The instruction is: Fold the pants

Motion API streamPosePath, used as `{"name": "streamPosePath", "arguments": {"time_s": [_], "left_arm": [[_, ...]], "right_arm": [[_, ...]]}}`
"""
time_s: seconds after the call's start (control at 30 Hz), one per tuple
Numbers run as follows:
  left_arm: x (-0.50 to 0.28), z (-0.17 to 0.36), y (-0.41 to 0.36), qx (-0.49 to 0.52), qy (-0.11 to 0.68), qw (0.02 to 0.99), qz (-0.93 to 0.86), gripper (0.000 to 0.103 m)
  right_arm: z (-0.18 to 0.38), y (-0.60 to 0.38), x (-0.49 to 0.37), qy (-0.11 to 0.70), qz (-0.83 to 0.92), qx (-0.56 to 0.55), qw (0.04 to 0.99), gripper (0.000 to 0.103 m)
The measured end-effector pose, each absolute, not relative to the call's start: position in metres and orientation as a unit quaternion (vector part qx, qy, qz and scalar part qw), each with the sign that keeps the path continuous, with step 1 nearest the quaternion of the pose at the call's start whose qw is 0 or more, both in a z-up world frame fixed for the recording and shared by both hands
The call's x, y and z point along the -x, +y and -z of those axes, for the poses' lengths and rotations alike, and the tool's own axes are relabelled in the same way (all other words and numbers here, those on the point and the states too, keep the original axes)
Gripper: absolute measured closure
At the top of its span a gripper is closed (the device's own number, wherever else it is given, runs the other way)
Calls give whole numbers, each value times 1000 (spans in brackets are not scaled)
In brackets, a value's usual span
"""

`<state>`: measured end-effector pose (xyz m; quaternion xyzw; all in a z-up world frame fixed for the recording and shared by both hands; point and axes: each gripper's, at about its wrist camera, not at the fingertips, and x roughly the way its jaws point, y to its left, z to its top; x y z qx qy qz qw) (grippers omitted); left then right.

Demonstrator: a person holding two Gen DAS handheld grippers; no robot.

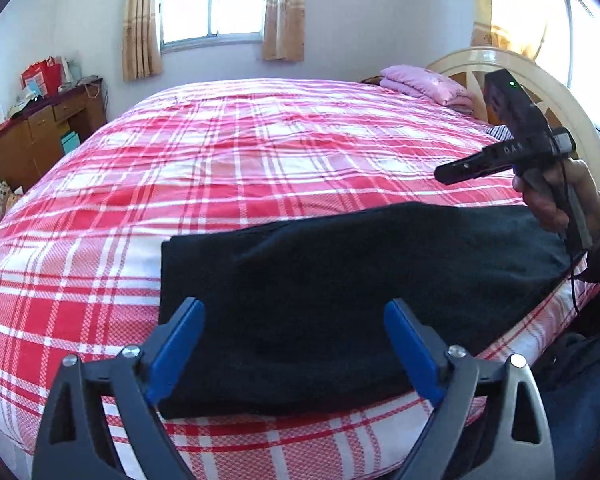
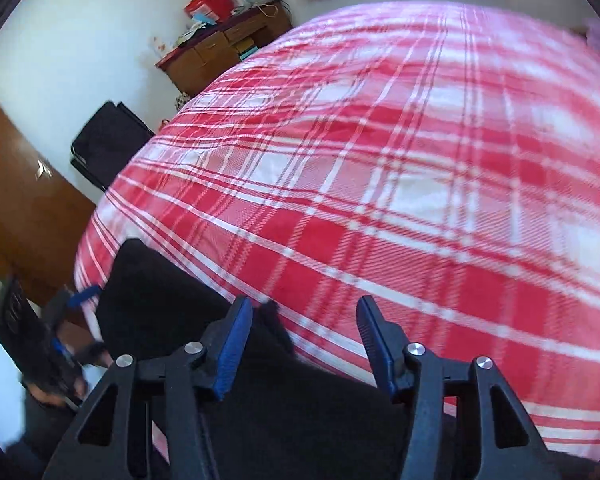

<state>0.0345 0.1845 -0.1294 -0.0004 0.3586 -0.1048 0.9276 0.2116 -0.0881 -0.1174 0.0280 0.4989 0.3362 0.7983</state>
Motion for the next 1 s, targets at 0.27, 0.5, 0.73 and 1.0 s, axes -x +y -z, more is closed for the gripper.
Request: {"name": "streamPosePath", "arguments": {"time_s": [0.27, 0.5, 0.73, 1.0], "left_arm": [[-40, 148, 192, 27, 377, 921, 98, 7], [-38, 150, 188, 17, 376, 922, 95, 5], [-39, 150, 187, 6, 375, 922, 92, 4], [-36, 155, 177, -31, 373, 923, 85, 0]], "right_arm": [[141, -68, -214, 542, -337, -33, 769, 68], [139, -64, -201, 535, -361, -41, 763, 98], [99, -64, -191, 477, -356, -32, 803, 100], [140, -60, -215, 517, -302, -20, 801, 101]]}}
